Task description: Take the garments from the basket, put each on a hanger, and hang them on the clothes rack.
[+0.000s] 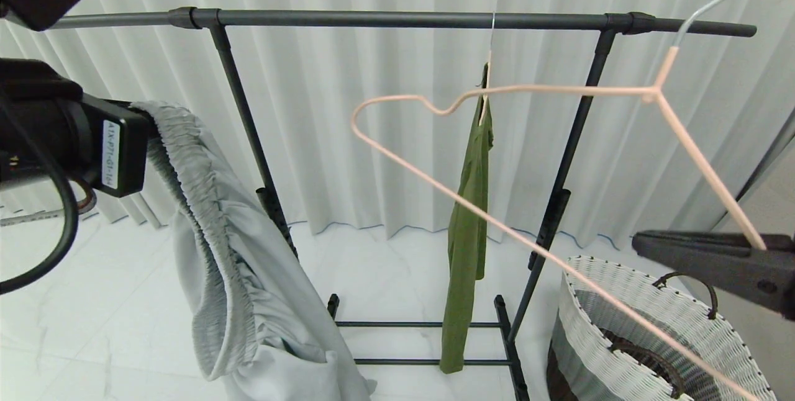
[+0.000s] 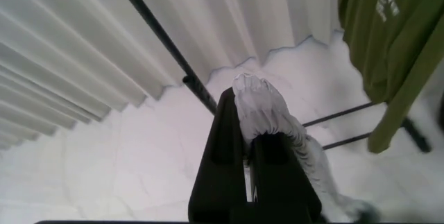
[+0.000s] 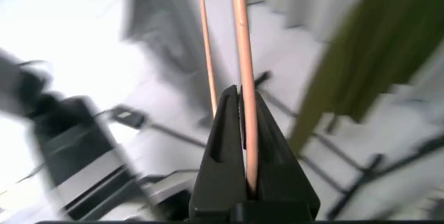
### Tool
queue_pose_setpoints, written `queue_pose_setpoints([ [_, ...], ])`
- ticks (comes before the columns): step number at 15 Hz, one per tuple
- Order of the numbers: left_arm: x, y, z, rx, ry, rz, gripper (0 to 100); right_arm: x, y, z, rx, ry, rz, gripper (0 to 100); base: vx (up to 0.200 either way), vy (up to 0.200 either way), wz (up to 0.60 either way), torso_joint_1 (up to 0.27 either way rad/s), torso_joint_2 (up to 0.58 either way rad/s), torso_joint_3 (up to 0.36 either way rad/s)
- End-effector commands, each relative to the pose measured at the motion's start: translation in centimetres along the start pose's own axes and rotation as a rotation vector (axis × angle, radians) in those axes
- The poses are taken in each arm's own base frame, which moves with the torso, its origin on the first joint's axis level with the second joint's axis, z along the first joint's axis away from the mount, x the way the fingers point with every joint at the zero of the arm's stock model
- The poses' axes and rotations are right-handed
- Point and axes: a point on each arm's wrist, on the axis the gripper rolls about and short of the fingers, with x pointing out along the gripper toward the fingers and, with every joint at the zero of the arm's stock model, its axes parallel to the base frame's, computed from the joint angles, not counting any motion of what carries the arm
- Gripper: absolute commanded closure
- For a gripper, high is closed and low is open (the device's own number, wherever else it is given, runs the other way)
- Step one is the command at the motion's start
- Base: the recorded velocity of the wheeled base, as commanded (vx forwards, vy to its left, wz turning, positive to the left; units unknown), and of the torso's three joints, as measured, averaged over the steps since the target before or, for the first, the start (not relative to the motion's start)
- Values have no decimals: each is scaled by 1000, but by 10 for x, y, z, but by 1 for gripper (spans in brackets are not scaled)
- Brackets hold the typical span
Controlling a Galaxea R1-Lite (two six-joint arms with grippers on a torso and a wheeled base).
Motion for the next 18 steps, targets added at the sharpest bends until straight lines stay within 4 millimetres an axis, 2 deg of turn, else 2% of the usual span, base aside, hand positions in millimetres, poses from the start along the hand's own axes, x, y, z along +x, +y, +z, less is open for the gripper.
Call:
queue_pose_setpoints([
  [1,19,-6,5,-52,29,-4,100,5,17,-10,7,52,107,100,0,0,0,0,0,0],
  [6,44,-12,18,-187,42,5,100,12,24,-14,4,93,170,100,0,0,0,0,0,0],
  [14,40,-21,21,-195,29,-37,100,44,32,-18,-1,110,164,100,0,0,0,0,0,0],
  [18,41,-21,20,-195,33,-36,100,53,29,-20,-1,115,113,100,0,0,0,0,0,0],
])
